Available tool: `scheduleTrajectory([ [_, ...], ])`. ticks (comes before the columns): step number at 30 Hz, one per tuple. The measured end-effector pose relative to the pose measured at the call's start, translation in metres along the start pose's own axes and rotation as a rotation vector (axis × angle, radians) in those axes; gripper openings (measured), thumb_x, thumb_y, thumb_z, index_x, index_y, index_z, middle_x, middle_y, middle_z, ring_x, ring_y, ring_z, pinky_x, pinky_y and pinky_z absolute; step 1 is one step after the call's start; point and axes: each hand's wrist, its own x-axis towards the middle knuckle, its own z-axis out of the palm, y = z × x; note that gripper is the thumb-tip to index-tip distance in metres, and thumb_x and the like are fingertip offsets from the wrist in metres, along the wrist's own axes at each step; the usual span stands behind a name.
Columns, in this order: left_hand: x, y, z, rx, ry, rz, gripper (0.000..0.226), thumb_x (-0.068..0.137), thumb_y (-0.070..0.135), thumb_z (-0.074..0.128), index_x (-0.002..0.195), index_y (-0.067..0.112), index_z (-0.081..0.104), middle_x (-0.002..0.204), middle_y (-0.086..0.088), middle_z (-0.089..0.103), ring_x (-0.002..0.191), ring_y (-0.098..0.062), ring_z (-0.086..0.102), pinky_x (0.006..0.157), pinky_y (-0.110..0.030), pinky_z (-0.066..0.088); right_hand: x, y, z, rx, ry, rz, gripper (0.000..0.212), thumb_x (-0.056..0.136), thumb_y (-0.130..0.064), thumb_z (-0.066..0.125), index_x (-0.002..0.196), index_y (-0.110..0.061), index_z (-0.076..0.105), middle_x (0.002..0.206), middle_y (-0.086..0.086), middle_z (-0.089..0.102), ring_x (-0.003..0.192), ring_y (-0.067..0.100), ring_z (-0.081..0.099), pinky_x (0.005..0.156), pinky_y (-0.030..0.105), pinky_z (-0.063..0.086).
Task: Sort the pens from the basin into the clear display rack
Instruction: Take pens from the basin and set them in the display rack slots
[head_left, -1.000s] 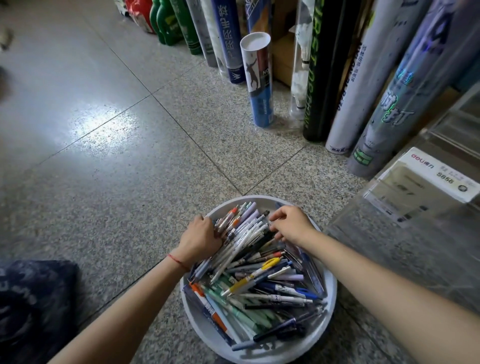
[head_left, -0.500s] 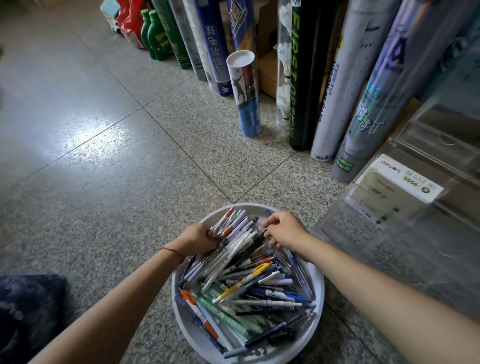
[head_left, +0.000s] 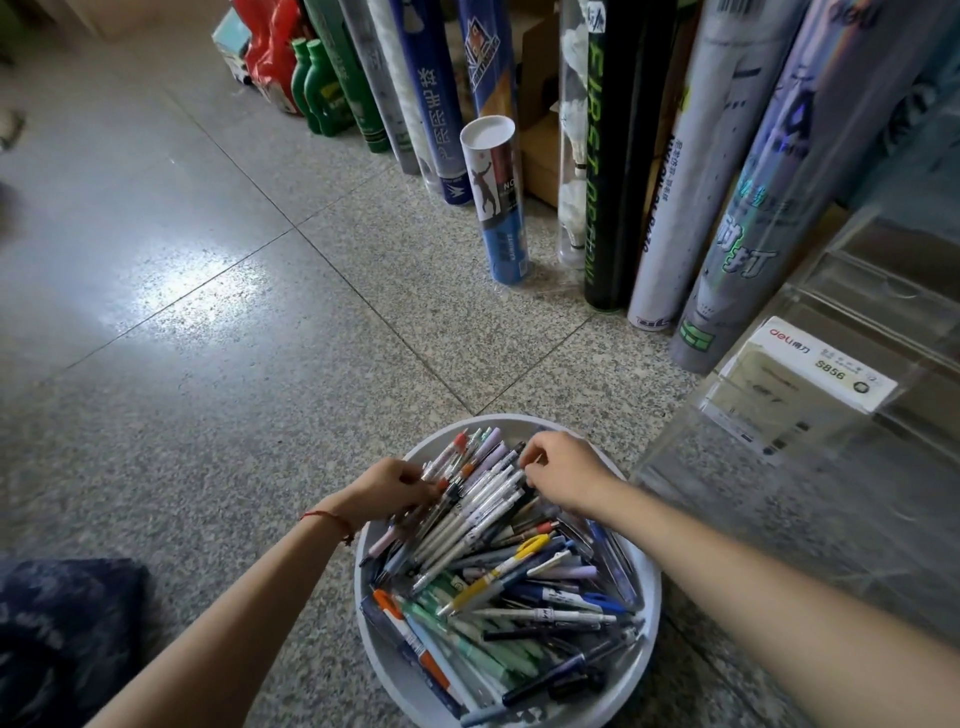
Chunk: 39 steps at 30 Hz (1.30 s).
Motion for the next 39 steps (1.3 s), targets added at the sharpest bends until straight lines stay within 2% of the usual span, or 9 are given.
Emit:
scheduleTrajectory([
  [6,-0.008,-0.004,0.001,-0.172,-0.014,0.036,0.015,0.089,0.014,0.056,0.087,0.001,0.062,0.06,0.001,0.045,0.052,-0.009,0.038,0.048,-0.017,0.032,0.033,-0.029,0.026,-0.259,-0.024,-0.138,0.022,0.095,-0.011,0.044,0.108,-0.009,0.062,0.111,0.01,0.059,0.098,0.026,0.056,0.084,0.038,0.05],
  [13,-0.004,-0.001,0.016,0.022,0.118,0.051,0.016,0.078,0.005,0.057,0.079,0.018,0.048,0.071,0.006,0.049,0.068,-0.012,0.046,0.052,-0.013,0.035,0.06,-0.039,0.043,-0.643,-0.061,-0.224,0.025,0.093,-0.009,0.051,0.116,-0.008,0.06,0.12,0.011,0.055,0.116,0.029,0.047,0.096,0.038,0.039],
  [19,-0.002,-0.008,0.015,-0.06,0.096,0.08,0.025,0.084,0.009,0.059,0.071,0.024,0.044,0.066,0.007,0.047,0.057,-0.007,0.044,0.046,-0.01,0.035,0.066,-0.044,0.034,-0.664,-0.103,-0.291,0.019,0.091,-0.008,0.055,0.107,-0.006,0.065,0.109,0.011,0.061,0.102,0.027,0.057,0.083,0.033,0.045],
  [26,-0.015,-0.011,-0.011,-0.41,0.106,0.045,0.008,0.091,0.009,0.053,0.091,0.016,0.055,0.077,0.0,0.057,0.064,-0.009,0.052,0.055,-0.017,0.043,0.061,-0.06,-0.005,-0.05,-0.112,-0.194,0.01,0.086,-0.006,0.063,0.096,-0.006,0.064,0.091,0.006,0.064,0.08,0.016,0.061,0.069,0.023,0.052],
  [30,-0.032,0.0,-0.04,-0.902,0.242,0.032,0.015,0.095,0.004,0.042,0.091,0.005,0.056,0.083,-0.011,0.06,0.064,-0.011,0.06,0.057,-0.019,0.052,0.042,-0.075,-0.036,0.164,-0.072,-0.261,0.016,0.08,0.007,0.065,0.079,-0.01,0.066,0.082,0.007,0.068,0.073,0.016,0.064,0.072,0.029,0.056],
  [33,-0.058,0.028,-0.064,-1.361,0.093,0.15,0.013,0.09,0.003,0.043,0.092,0.001,0.056,0.077,-0.009,0.059,0.059,-0.011,0.062,0.058,-0.022,0.055,0.018,-0.096,-0.064,0.277,-0.021,-0.341,0.014,0.082,0.006,0.064,0.086,-0.008,0.065,0.086,0.01,0.068,0.07,0.012,0.06,0.062,0.018,0.051],
  [35,-0.078,0.055,-0.079,-1.514,-0.095,0.29,0.023,0.075,0.002,0.065,0.097,0.001,0.058,0.08,-0.009,0.062,0.064,-0.014,0.064,0.063,-0.027,0.057,-0.005,-0.113,-0.091,0.447,0.03,-0.379,0.017,0.084,0.007,0.06,0.087,-0.01,0.061,0.084,0.008,0.065,0.07,0.011,0.059,0.06,0.015,0.05],
  [37,-0.096,0.092,-0.092,-1.505,-0.211,0.389,0.051,0.051,-0.002,0.085,0.098,0.001,0.062,0.084,-0.012,0.065,0.07,-0.019,0.066,0.067,-0.032,0.058,-0.03,-0.128,-0.126,0.647,0.104,-0.421,0.02,0.086,0.007,0.057,0.087,-0.012,0.058,0.086,0.008,0.064,0.074,0.014,0.062,0.068,0.021,0.055],
  [39,-0.118,0.14,-0.105,-1.426,-0.255,0.468,0.043,0.053,-0.003,0.083,0.092,0.0,0.067,0.086,-0.014,0.066,0.071,-0.021,0.067,0.067,-0.034,0.058,-0.061,-0.139,-0.167,0.797,0.193,-0.479,0.019,0.087,0.007,0.055,0.088,-0.011,0.059,0.086,0.009,0.064,0.076,0.017,0.064,0.073,0.028,0.056],
])
